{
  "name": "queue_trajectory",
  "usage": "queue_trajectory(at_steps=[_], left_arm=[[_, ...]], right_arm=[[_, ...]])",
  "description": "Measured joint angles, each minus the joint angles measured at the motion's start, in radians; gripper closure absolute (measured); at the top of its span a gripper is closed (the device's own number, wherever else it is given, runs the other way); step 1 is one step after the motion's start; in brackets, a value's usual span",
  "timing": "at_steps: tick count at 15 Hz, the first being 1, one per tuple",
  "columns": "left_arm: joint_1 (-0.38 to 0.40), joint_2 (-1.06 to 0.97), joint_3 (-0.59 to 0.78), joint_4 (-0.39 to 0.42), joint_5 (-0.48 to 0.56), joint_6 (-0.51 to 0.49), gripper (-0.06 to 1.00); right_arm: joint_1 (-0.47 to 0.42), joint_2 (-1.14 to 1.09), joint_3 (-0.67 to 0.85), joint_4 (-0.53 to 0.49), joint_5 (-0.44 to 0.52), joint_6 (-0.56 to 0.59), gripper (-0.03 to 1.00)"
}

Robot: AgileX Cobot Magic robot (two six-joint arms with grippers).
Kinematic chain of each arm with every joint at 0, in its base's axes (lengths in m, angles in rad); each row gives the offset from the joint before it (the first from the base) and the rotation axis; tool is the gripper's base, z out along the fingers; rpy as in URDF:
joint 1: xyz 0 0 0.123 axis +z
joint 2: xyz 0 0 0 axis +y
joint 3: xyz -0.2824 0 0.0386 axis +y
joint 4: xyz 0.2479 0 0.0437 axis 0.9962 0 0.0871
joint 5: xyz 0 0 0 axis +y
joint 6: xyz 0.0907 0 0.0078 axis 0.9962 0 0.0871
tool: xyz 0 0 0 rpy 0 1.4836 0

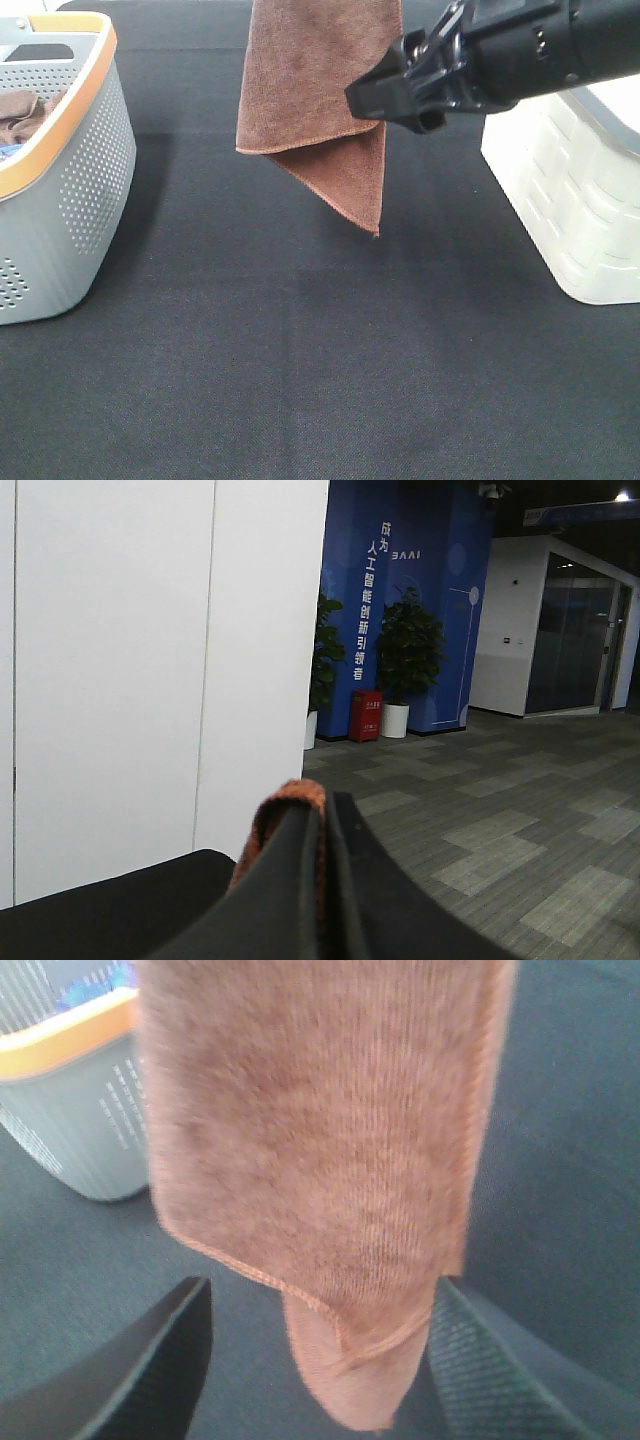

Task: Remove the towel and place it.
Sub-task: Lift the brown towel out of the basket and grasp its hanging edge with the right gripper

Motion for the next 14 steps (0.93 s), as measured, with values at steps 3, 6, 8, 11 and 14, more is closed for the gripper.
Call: queue_trajectory(at_steps=[3,6,8,11,14], left_arm=[[0.000,0.000,0.000,0.000,0.000,0.000,0.94],[0.000,0.000,0.000,0.000,0.000,0.000,0.94],[0.000,0.000,0.000,0.000,0.000,0.000,0.94],[0.000,0.000,0.000,0.000,0.000,0.000,0.94],[0.000,0.000,0.000,0.000,0.000,0.000,0.94]], right_arm=[[0.000,0.027,0.000,-0.016,-0.001,0.008,0.36],[0.000,0.048,0.000,-0.023,-0.002,0.008,0.36],[0.000,0.067,0.000,-0.024,-0.012,0.014,0.36],[0.000,0.090,0.000,-0.024,-0.041,0.034,0.36],[0.000,0.091,0.000,-0.024,-0.092,0.034,0.36]])
